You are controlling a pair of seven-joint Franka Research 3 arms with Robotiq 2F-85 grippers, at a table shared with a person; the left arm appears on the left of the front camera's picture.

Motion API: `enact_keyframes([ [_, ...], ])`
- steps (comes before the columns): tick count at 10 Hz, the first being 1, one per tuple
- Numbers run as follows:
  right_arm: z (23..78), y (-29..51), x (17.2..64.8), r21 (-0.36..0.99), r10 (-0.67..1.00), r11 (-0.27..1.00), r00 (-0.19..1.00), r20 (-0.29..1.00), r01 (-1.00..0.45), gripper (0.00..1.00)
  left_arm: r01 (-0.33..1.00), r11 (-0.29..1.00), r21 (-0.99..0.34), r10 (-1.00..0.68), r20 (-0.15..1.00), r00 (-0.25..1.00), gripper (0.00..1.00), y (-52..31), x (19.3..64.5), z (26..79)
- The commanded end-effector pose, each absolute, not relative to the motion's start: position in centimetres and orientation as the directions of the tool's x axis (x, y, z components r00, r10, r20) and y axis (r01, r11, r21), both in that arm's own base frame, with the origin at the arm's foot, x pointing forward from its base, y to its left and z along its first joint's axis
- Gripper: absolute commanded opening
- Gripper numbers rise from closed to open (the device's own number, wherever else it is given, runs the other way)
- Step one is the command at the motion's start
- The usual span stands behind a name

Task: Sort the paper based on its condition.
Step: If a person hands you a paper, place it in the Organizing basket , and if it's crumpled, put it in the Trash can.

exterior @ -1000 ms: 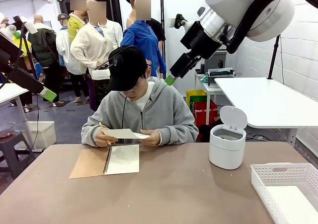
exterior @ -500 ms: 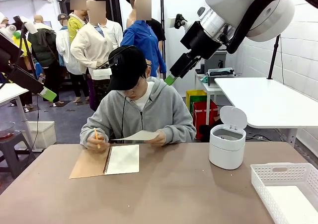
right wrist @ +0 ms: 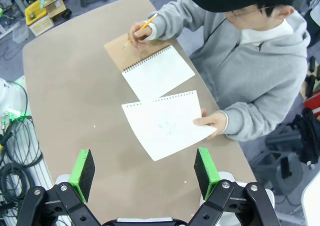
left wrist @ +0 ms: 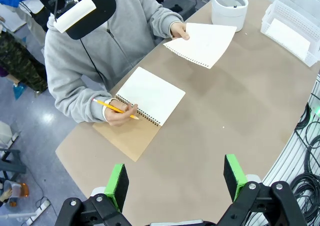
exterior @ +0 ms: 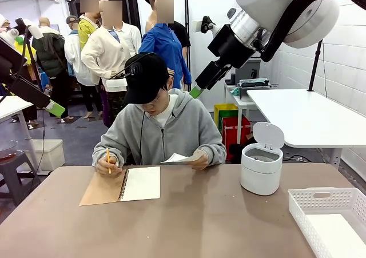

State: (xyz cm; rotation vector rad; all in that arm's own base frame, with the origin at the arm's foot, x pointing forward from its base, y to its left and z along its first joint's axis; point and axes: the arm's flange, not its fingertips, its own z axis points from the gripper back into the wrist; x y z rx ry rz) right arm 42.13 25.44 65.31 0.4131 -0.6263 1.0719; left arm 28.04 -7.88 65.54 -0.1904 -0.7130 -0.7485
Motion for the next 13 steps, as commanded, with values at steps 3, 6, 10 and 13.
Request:
enact_keyframes([
  [3,65.3,25.5,42.1,0.025,0.675,0.431,0.341,0.654,-0.902,1.00,0.683,0.726,0.079,-0.552,0.659,0.511,1.00,-7.8,28.0,65.5],
  [6,65.3,25.4,42.1,0.014,0.679,0.429,0.333,0.654,-0.903,1.00,0.683,0.726,0.079,-0.552,0.659,0.511,1.00,-7.8,28.0,65.5],
  [10,60.0,23.1,46.0,0.354,0.586,0.644,0.735,0.341,-0.678,1.00,0.683,0.726,0.079,-0.552,0.659,0.511,1.00,-7.8,28.0,65.5],
  [13,54.5,21.9,46.9,0.496,0.409,0.773,0.908,0.088,-0.396,1.00,0.683,0.726,0.079,-0.552,0.659,0.511,1.00,-7.8,28.0,65.5],
])
